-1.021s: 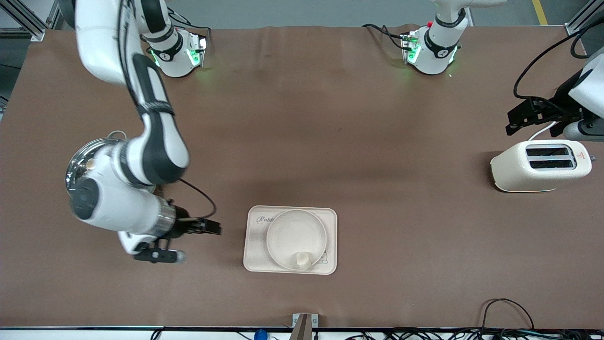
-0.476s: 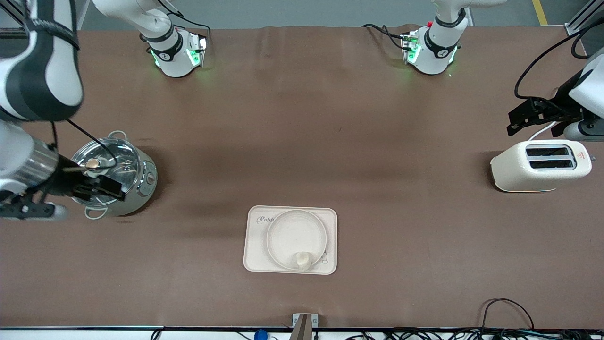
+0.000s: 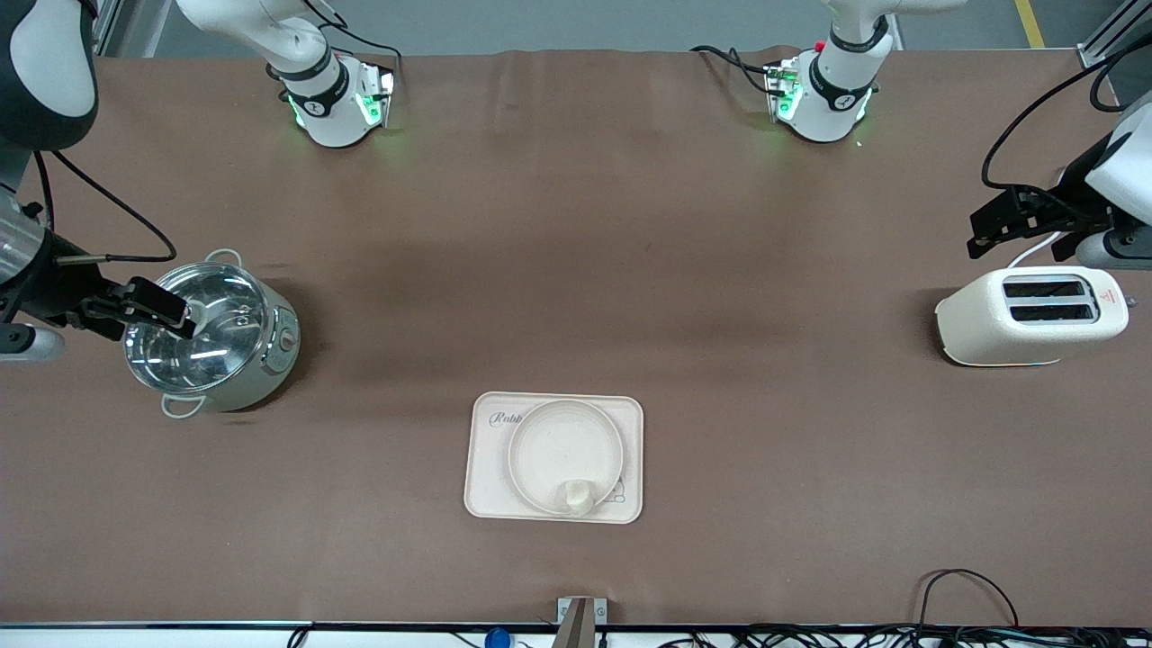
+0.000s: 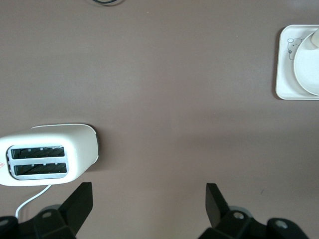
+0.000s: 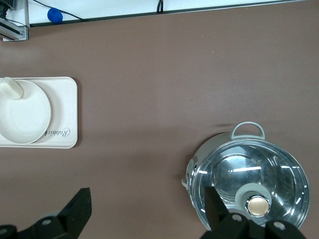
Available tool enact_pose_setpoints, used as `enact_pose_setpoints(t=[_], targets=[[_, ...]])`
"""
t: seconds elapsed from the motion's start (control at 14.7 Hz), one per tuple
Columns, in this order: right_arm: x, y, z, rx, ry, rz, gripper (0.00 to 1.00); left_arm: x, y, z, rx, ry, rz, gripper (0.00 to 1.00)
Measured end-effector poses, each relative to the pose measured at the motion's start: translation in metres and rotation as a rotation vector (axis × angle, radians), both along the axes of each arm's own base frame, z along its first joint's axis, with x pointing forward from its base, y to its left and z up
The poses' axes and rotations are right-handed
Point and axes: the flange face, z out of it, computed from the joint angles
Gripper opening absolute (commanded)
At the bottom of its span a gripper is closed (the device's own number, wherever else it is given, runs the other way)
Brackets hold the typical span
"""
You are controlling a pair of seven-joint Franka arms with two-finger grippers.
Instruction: Place bun in plate and plate on tray
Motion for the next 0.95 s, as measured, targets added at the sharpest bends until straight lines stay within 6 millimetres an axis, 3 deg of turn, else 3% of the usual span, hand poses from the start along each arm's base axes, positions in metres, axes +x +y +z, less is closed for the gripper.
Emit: enact_pose_setpoints(t=[0.27,0.61,0.82,0.95], targets=[[-0.022,-0.012,0.02,-0.038,0.039,0.029,1.0,0.0,0.0,0.0,0.0,0.0,0.0,1.0],[-0.068,-0.05,0.042,-0.083,0.097,0.066,1.0,0.0,0.0,0.0,0.0,0.0,0.0,1.0],[-0.094,-0.051,0.055,-0.084,0.105,0.074,1.0,0.0,0.001,0.0,0.0,0.0,0.001,1.0],[-0.1,-0.051,0.059,-0.083,0.103,0.081,1.0,0.0,0.002,0.0,0.0,0.0,0.004,1.0]])
